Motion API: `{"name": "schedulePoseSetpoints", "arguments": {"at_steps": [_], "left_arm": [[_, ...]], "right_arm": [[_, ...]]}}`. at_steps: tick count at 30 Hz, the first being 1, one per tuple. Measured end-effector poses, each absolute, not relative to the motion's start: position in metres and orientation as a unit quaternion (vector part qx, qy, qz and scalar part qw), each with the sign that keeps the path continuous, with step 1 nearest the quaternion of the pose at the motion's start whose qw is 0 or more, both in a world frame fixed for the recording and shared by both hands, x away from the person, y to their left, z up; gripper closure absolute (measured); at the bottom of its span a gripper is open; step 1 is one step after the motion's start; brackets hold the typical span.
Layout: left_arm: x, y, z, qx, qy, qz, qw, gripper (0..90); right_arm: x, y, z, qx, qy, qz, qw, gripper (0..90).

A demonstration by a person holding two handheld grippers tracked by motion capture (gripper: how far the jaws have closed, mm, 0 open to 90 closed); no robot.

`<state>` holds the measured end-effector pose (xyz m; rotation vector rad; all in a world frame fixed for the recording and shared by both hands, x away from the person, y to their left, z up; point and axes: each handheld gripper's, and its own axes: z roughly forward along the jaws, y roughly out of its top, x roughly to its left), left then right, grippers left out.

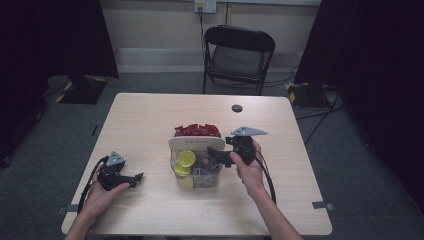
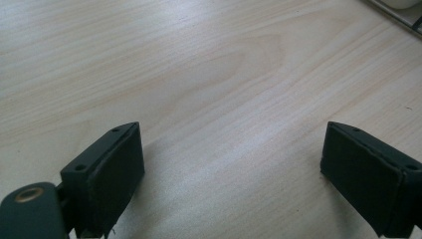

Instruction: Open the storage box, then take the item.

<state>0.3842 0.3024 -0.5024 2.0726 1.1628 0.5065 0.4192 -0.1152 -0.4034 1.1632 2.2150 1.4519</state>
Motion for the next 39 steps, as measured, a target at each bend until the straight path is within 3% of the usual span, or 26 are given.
{"name": "schedulePoseSetpoints", "arguments": {"at_steps": [18,30,39], "left_arm": [[0.384,0.302,-0.502,0.799,0.449,0.195,0.348,9.5],[0.384,0.303,-0.498,0.788,0.469,0.187,0.353,18.5],[0.383,0.297,-0.485,0.787,0.448,0.179,0.384,21.4]], "right_arm": [[0.43,-0.114,-0.402,0.405,0.752,0.506,0.123,11.8],[0.431,-0.113,-0.403,0.402,0.755,0.503,0.122,11.6],[0.431,-0.112,-0.401,0.401,0.758,0.499,0.126,11.2]]}}
